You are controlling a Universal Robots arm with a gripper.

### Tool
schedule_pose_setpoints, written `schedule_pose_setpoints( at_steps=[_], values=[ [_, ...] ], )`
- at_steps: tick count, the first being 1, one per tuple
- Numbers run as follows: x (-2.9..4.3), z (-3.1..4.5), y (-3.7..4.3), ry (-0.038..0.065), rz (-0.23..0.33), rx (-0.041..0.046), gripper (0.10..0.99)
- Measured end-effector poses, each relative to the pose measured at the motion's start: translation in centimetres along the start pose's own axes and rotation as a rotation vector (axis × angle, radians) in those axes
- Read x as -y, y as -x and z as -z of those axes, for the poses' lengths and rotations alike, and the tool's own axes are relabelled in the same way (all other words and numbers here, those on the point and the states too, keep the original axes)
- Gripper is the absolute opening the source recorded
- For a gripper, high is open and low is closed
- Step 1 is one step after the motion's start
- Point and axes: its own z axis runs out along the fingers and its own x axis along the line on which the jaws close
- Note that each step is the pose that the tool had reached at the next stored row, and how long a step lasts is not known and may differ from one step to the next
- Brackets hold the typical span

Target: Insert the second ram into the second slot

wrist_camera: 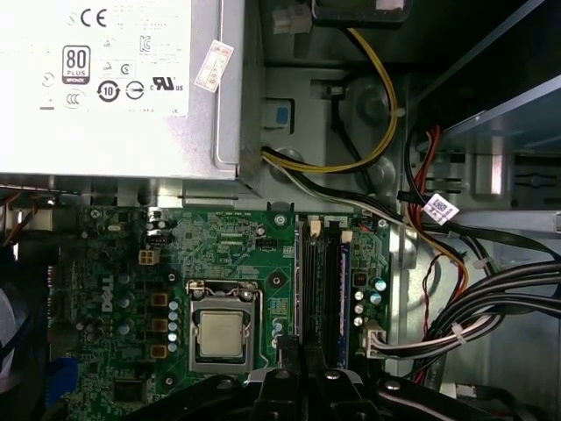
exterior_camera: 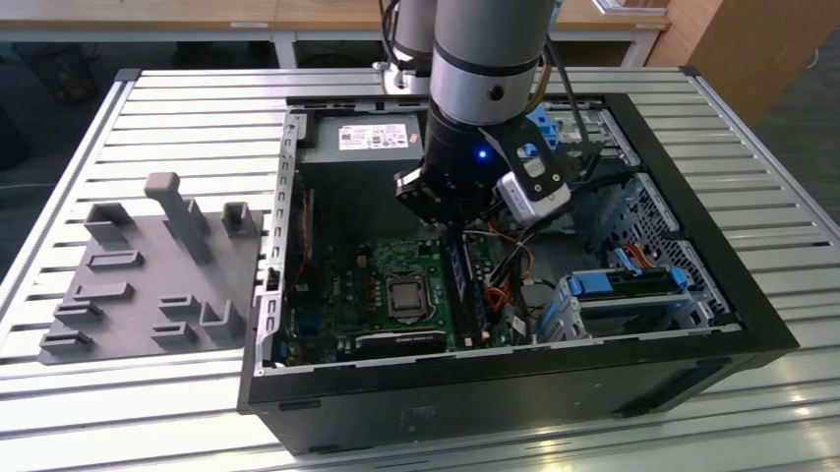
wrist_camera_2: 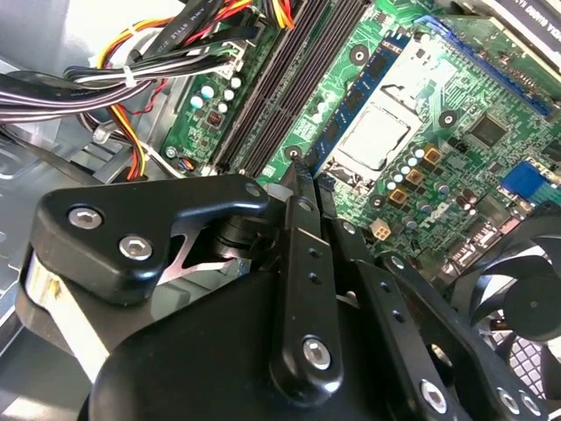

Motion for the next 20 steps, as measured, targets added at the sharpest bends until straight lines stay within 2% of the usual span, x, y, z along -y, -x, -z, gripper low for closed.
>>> schedule_pose_setpoints(
  at_steps=[6, 16, 20],
  values=[
    [0.02, -0.20, 0.00, 0.000, 0.005, -0.0013, 0.133],
    [0.33, -1.24, 0.00, 0.000, -0.012, -0.0021, 0.133],
    [0.42, -1.40, 0.03, 0.000, -0.012, -0.0032, 0.133]
  ],
)
